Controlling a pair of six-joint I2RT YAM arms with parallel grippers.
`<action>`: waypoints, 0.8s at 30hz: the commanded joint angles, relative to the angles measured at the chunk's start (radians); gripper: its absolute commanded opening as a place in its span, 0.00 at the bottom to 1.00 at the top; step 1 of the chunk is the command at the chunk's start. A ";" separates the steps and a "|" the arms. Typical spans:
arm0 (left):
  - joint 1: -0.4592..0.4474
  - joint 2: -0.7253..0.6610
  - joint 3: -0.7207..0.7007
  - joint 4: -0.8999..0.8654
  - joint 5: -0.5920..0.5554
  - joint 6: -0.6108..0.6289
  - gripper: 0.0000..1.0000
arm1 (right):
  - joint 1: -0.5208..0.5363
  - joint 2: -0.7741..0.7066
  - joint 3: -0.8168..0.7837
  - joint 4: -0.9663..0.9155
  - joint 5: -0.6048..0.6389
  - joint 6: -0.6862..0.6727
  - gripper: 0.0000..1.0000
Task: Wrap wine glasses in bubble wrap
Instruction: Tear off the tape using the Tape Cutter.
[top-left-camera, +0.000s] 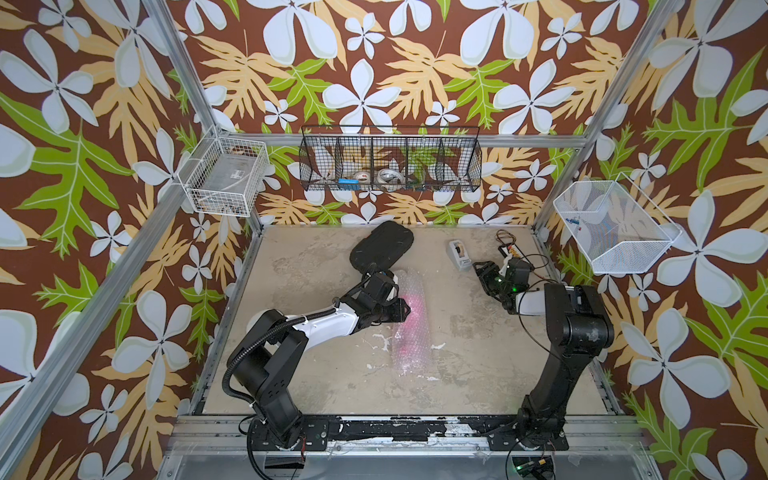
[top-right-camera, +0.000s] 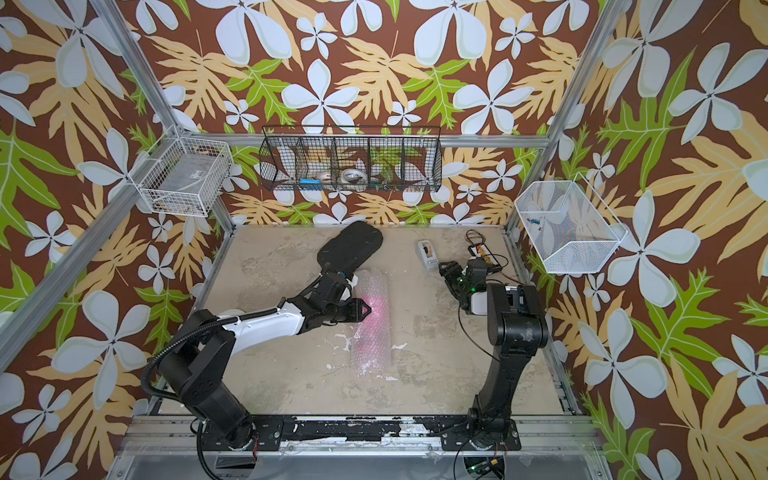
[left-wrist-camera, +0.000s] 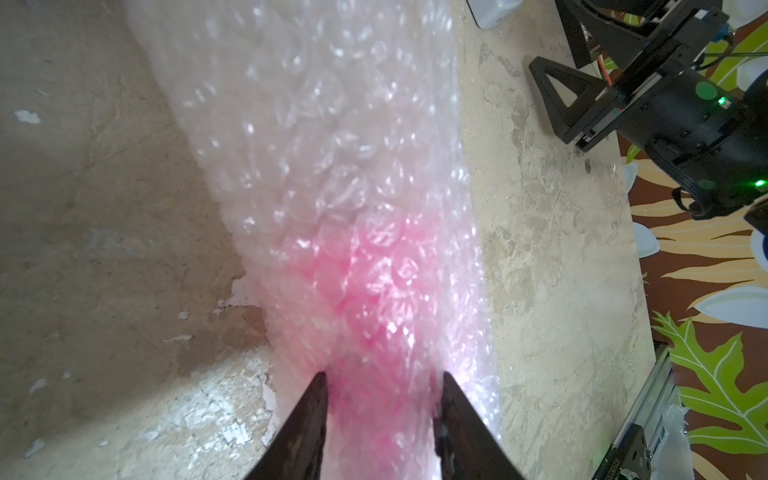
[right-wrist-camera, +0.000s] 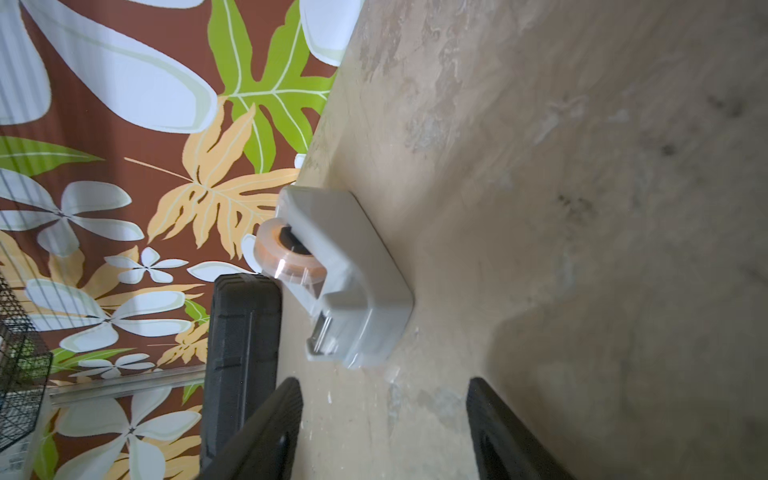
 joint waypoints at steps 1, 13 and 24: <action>0.001 0.011 -0.001 -0.040 0.004 -0.005 0.42 | -0.012 0.038 0.034 0.022 -0.106 -0.097 0.66; 0.001 0.025 -0.005 -0.033 0.007 -0.008 0.42 | -0.037 0.104 0.097 0.020 -0.265 -0.238 0.67; 0.001 0.034 0.000 -0.031 0.007 -0.010 0.42 | -0.038 0.131 0.170 -0.115 -0.302 -0.373 0.68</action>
